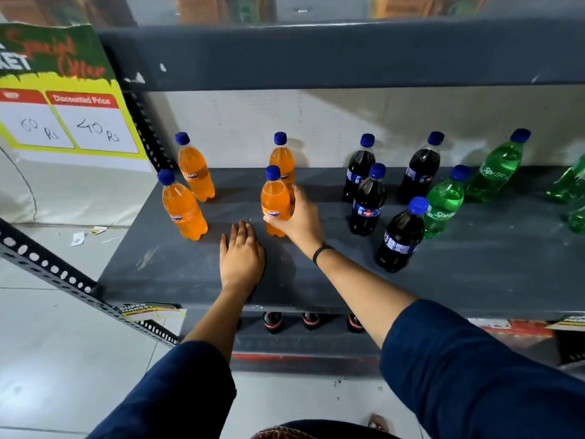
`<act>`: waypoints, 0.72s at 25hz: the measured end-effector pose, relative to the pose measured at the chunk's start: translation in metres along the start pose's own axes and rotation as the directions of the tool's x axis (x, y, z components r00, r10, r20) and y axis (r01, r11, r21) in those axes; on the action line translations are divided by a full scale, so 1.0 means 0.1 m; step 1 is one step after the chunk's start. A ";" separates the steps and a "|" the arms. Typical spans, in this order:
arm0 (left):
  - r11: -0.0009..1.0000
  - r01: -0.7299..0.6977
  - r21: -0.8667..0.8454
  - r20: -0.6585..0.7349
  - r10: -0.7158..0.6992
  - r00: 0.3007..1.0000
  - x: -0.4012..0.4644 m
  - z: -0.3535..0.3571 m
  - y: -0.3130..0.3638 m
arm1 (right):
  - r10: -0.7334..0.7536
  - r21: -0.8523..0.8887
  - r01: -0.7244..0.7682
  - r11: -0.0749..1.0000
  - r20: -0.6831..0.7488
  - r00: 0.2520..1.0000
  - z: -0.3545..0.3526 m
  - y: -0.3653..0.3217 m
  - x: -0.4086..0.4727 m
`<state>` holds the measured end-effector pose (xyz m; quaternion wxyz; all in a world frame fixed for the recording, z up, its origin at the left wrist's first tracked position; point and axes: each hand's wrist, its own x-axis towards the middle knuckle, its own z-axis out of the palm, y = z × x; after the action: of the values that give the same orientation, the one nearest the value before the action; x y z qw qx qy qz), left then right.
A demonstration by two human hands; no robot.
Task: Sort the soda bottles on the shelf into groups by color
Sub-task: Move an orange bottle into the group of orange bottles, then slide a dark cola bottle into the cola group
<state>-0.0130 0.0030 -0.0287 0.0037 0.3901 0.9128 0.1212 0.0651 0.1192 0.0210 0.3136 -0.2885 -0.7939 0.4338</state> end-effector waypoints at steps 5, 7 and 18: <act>1.000 0.006 -0.023 0.009 -0.006 1.000 -0.02 -0.04 0.01 | -0.004 0.099 0.002 0.995 0.025 1.000 -0.17 -0.03 -0.25; 0.998 0.011 -0.060 0.019 -0.010 1.000 -0.09 -0.07 0.02 | -0.006 0.167 0.006 0.986 0.001 1.000 -0.36 0.01 -0.53; 0.955 -0.253 -0.156 -0.012 0.255 0.967 -0.49 0.05 1.28 | 0.016 -0.010 -0.028 1.000 -0.603 0.797 -2.03 0.80 -1.46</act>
<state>0.1123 0.0546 -0.0095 0.0226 0.5031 0.8427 0.1903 0.3248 0.1525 0.0023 0.5420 -0.4237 -0.6535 0.3156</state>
